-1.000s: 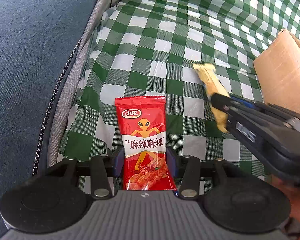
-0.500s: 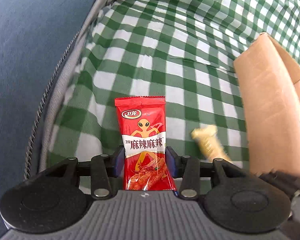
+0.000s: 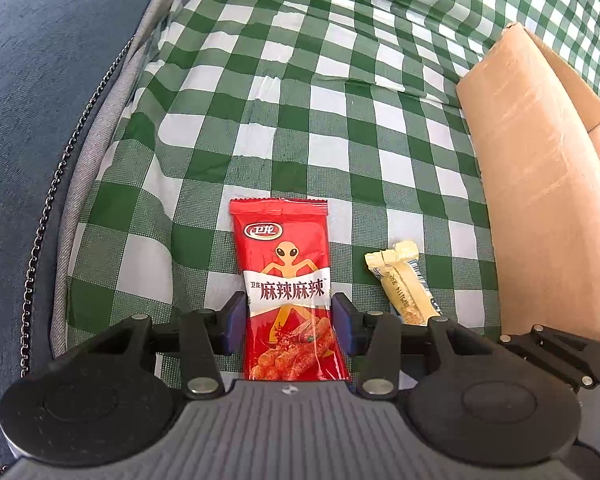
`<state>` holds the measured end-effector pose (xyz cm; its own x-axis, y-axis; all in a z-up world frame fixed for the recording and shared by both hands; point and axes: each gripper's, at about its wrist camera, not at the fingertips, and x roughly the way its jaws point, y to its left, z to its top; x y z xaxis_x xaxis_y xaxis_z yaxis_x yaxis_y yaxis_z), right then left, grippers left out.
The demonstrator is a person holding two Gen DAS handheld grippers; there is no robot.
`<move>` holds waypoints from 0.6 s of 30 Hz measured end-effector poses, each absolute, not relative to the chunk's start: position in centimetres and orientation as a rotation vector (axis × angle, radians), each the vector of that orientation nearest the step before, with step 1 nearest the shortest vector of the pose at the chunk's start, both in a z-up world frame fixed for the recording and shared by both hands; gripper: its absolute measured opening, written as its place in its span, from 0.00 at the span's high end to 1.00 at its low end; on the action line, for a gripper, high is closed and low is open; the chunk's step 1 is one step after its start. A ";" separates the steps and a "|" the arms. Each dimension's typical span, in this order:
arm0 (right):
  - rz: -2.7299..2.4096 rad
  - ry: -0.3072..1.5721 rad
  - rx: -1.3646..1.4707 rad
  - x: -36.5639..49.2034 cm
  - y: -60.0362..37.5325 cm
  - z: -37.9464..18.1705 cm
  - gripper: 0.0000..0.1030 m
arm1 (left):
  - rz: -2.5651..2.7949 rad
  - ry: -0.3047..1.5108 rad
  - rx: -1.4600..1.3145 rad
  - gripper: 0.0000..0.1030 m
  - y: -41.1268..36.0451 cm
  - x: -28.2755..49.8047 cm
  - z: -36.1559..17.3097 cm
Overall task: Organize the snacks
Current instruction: 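Carry the red packet and yellow wafer bar over the cardboard box with both tools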
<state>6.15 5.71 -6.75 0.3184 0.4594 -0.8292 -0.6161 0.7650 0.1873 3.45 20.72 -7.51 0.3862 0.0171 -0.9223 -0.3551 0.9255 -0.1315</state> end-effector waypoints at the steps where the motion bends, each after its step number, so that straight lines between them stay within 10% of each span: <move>1: 0.714 1.026 -0.178 6.2 5.9 -6.8 0.69 | 0.243 1.157 -0.333 0.51 20.6 3.6 -7.6; 18: 0.691 1.018 -0.230 6.3 6.7 -7.3 0.66 | 0.236 1.162 -0.316 0.49 20.6 3.8 -7.8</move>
<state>6.34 6.67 -7.30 0.3369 0.4216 -0.8419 -0.6270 0.7675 0.1334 3.79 20.56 -7.76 0.3808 0.0191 -0.9245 -0.3424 0.9316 -0.1218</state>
